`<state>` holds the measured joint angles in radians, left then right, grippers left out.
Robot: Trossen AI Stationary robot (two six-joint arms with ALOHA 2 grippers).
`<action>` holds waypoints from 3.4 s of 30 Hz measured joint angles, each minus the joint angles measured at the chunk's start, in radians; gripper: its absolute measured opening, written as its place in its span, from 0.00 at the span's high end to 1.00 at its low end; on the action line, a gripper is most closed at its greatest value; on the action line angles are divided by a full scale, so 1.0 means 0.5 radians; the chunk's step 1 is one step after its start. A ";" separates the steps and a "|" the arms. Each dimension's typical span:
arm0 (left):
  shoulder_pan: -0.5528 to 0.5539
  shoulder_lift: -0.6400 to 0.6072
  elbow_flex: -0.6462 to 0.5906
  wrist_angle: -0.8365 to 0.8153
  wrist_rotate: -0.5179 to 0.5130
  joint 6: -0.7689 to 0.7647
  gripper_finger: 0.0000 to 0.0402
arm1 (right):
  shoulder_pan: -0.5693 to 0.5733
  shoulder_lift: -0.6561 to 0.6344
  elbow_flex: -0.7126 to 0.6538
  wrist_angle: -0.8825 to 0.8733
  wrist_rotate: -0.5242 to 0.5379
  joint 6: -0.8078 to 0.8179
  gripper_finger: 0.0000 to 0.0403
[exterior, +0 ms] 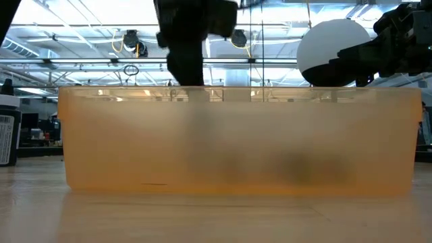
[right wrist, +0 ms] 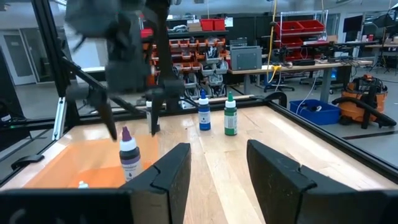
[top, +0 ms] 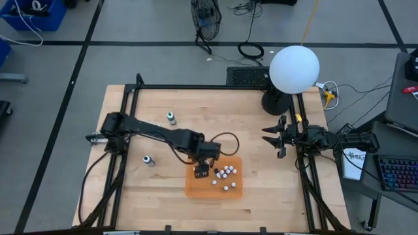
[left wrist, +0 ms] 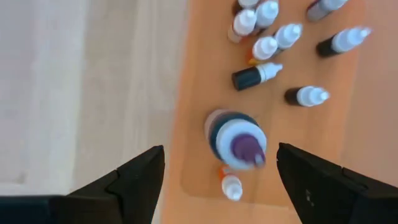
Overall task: Pick & Place food coloring
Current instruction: Put the large purple food coloring bottle into the orange bin, then put the large black food coloring bottle into the orange bin
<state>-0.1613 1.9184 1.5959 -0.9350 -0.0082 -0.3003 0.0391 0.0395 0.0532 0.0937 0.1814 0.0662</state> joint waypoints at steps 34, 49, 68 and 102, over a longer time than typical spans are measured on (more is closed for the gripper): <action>-0.530 -1.145 -1.182 -0.797 -0.053 -2.663 0.25 | 0.000 0.001 0.001 0.001 0.000 0.000 0.65; -0.501 -1.145 -1.521 -0.348 -0.054 -2.606 0.31 | 0.000 0.001 0.001 0.000 0.000 0.001 0.64; -0.499 -1.145 -1.613 -0.276 0.058 -2.578 0.56 | -0.001 0.001 0.001 0.000 0.000 0.001 0.64; -0.017 -0.239 0.080 -0.621 -0.037 -0.909 0.66 | 0.000 0.001 0.001 0.000 0.000 0.000 0.65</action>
<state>-0.1696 1.7991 1.6360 -1.2453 -0.0269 -0.7549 0.0391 0.0399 0.0536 0.0937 0.1814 0.0663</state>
